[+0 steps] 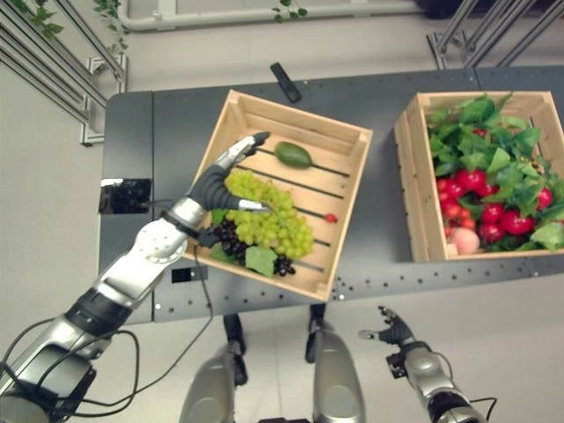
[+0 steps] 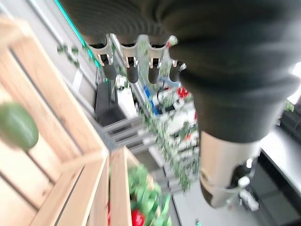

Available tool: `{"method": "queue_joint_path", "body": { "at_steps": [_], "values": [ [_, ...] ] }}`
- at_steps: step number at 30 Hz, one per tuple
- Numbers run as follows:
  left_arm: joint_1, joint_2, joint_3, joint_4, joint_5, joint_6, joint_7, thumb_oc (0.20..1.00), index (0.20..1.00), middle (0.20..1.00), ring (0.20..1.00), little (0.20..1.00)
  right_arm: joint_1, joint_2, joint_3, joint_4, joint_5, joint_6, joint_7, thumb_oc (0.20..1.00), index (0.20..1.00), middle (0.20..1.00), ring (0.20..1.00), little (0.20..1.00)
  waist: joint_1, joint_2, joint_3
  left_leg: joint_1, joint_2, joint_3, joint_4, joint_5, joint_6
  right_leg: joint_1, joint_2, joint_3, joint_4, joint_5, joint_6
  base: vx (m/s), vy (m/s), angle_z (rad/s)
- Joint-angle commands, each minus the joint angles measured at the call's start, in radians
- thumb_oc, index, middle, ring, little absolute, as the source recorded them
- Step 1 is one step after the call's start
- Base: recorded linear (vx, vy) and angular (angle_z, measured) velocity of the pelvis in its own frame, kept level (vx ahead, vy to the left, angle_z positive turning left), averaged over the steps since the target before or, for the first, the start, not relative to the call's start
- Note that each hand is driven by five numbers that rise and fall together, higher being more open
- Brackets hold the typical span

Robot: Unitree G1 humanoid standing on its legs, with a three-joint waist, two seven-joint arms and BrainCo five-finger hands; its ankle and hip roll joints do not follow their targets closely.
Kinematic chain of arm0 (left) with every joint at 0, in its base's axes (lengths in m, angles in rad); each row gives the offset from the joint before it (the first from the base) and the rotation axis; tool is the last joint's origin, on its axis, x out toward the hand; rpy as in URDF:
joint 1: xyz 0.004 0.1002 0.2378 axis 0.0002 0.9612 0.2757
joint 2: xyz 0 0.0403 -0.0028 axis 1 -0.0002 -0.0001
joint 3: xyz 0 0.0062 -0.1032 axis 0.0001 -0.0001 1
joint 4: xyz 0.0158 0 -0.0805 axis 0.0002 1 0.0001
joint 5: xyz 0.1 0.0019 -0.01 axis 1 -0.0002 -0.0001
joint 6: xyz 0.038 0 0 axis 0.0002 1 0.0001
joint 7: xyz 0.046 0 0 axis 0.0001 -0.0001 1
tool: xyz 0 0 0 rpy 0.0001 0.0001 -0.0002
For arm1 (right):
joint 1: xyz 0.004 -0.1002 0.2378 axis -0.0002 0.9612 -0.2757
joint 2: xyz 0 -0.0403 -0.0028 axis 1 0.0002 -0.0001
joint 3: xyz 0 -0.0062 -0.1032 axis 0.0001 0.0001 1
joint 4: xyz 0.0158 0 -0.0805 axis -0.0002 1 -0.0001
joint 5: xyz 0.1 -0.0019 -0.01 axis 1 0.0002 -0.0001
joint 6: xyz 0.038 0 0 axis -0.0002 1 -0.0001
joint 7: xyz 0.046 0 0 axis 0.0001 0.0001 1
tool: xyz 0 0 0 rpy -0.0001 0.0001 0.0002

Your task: Pick up the fruits from the basket on one side to the basket on the other side

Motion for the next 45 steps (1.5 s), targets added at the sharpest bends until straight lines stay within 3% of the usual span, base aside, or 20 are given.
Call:
{"method": "queue_joint_path", "body": {
  "at_steps": [1, 12, 22, 27, 45],
  "values": [
    [-0.031, -0.004, -0.015, 0.029, 0.063, -0.025, 0.027, 1.000, 1.000, 1.000, 1.000, 1.000, -0.001, -0.008, 0.038, -0.015, -0.005, -0.009, -0.015, 1.000, 1.000, 1.000, 1.000, 1.000, 0.003, -0.039, -0.024, -0.079, 0.039, -0.027, 0.110, -0.024, 0.002, -0.025, -0.056, 0.049, 0.082, -0.097, 0.115, -0.02, -0.013, -0.08],
    [-0.111, 0.000, -0.081, 0.202, 0.197, 0.016, 0.048, 1.000, 1.000, 1.000, 1.000, 1.000, -0.017, -0.017, 0.033, -0.061, 0.019, -0.021, -0.040, 1.000, 1.000, 1.000, 1.000, 1.000, -0.016, -0.042, 0.011, -0.136, 0.048, -0.014, 0.150, -0.030, 0.004, -0.093, -0.046, 0.075, 0.104, -0.088, 0.114, -0.01, -0.014, -0.08],
    [-0.253, 0.110, -0.166, 0.325, 0.612, 0.097, 0.129, 1.000, 1.000, 1.000, 1.000, 1.000, -0.026, -0.022, 0.025, -0.067, 0.037, -0.047, -0.049, 1.000, 1.000, 1.000, 1.000, 1.000, -0.018, -0.035, 0.040, -0.152, 0.054, -0.010, 0.172, -0.041, 0.005, -0.114, -0.046, 0.082, 0.123, -0.095, 0.113, 0.00, -0.001, 0.00],
    [-0.295, 0.162, -0.192, 0.329, 0.723, 0.117, 0.150, 1.000, 1.000, 1.000, 1.000, 1.000, -0.013, -0.026, 0.037, -0.085, 0.037, -0.054, -0.043, 1.000, 1.000, 1.000, 1.000, 1.000, -0.020, -0.037, 0.046, -0.159, 0.055, -0.009, 0.169, -0.039, 0.003, -0.126, -0.043, 0.084, 0.124, -0.094, 0.113, 0.00, 0.000, 0.00],
    [-0.428, 0.287, -0.354, 0.351, 0.933, 0.121, 0.157, 1.000, 1.000, 1.000, 1.000, 1.000, -0.001, -0.061, 0.051, -0.164, 0.081, -0.073, -0.023, 1.000, 1.000, 1.000, 1.000, 1.000, -0.034, -0.049, 0.063, -0.206, 0.067, -0.008, 0.196, -0.042, 0.002, -0.176, -0.031, 0.098, 0.146, -0.095, 0.113, 0.00, 0.000, 0.00]
  ]
}}
